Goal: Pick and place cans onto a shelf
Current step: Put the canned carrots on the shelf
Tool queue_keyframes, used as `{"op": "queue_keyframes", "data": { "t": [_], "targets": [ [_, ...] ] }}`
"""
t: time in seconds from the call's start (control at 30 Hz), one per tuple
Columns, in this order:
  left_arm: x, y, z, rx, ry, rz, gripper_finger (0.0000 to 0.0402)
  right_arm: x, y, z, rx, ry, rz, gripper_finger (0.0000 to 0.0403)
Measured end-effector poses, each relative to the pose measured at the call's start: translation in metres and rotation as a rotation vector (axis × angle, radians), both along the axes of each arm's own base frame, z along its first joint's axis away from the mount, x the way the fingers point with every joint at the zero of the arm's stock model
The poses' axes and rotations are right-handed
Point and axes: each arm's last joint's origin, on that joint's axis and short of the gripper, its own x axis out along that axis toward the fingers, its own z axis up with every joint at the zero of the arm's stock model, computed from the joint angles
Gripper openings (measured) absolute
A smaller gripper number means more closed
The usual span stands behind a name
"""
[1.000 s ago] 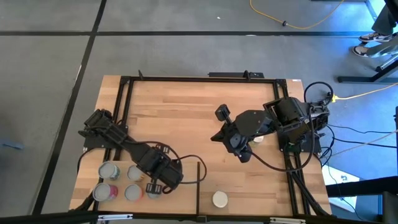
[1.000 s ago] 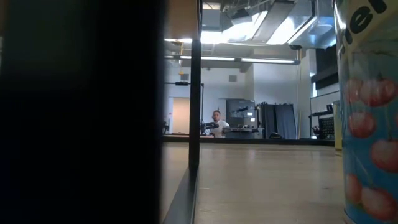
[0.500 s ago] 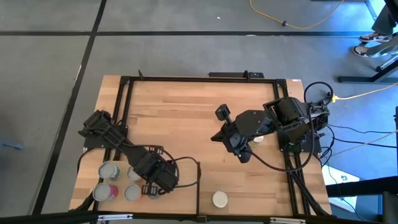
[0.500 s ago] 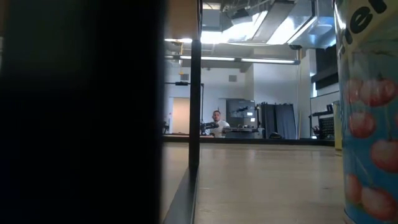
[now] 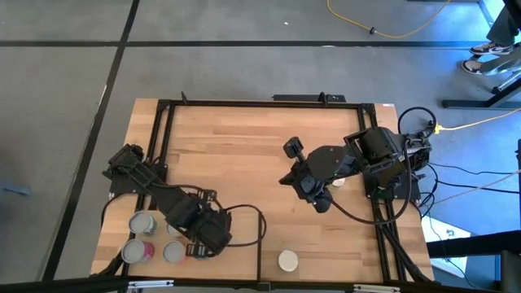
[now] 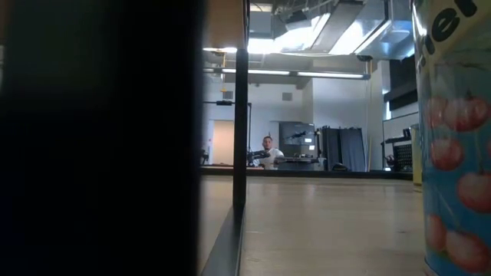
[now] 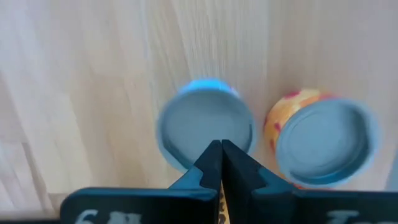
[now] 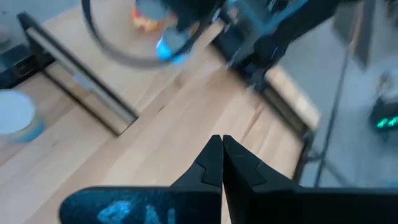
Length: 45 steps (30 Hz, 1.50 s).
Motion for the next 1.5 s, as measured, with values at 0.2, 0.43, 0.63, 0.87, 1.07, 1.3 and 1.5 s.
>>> {"op": "queue_keyframes", "data": {
  "t": [0.2, 0.43, 0.63, 0.87, 1.07, 1.3, 1.5],
  "targets": [
    [-0.002, 0.003, 0.036, 0.063, -0.202, 0.011, 0.0, -0.028, -0.01, -0.006, 0.104, 0.203, -0.202, 0.0002],
    [0.002, 0.019, 0.06, 0.101, -0.331, 0.077, 0.0, -0.034, -0.011, -0.012, 0.347, 0.3, -0.406, 0.0002],
    [0.005, 0.028, 0.063, 0.131, -0.357, 0.111, 0.0, -0.033, -0.011, -0.034, 0.441, 0.38, -0.618, 0.0003],
    [0.008, 0.041, 0.067, 0.16, -0.377, 0.133, 0.0, -0.056, -0.023, -0.071, 0.433, 0.499, -0.805, 0.0002],
    [0.011, 0.048, 0.067, 0.178, -0.376, 0.123, 0.0, -0.077, -0.042, -0.104, 0.464, 0.572, -1.05, 0.0022],
    [0.016, 0.057, 0.067, 0.187, -0.373, 0.143, 0.0, -0.078, -0.061, -0.148, 0.462, 0.696, -1.288, 0.0072],
    [0.019, 0.064, 0.067, 0.156, -0.352, 0.164, 0.0, -0.085, -0.072, -0.193, 0.401, 0.835, -1.407, 0.0091]
  ]
}}
